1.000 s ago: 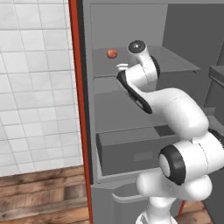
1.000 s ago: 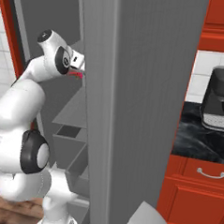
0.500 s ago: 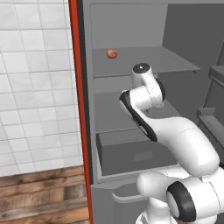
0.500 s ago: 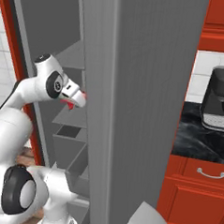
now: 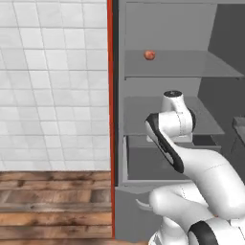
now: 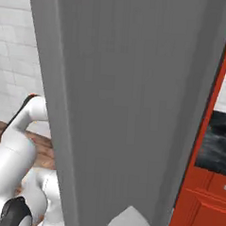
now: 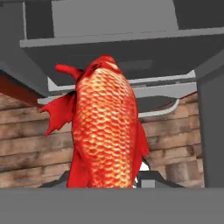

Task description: Take the fish out of the fridge, briefly rinse it in the sink, and place it on the tray next to the sink.

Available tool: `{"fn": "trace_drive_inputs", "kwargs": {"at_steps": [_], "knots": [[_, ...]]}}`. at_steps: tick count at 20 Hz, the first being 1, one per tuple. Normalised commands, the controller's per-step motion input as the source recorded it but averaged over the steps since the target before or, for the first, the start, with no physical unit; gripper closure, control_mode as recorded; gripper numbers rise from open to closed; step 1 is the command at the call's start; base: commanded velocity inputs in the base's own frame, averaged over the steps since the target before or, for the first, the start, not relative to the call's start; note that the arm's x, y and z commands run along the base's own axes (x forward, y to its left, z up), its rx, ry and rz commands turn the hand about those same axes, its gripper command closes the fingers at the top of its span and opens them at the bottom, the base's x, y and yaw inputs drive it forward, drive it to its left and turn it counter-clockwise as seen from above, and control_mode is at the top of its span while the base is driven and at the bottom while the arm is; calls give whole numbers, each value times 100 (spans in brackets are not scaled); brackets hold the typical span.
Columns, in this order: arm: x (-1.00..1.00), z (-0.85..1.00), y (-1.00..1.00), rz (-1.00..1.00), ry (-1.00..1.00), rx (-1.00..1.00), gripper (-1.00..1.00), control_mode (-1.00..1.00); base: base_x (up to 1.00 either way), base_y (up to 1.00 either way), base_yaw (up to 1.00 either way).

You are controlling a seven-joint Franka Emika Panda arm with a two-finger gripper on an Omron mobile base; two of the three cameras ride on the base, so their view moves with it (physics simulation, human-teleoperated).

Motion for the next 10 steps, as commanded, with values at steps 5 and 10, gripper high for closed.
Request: {"fn": "trace_drive_inputs", "kwargs": {"at_steps": [5,10], "knots": [[0,0,0,0,0,0,100,100,0,8,99],[0,0,0,0,0,0,100,100,0,6,100]]}}
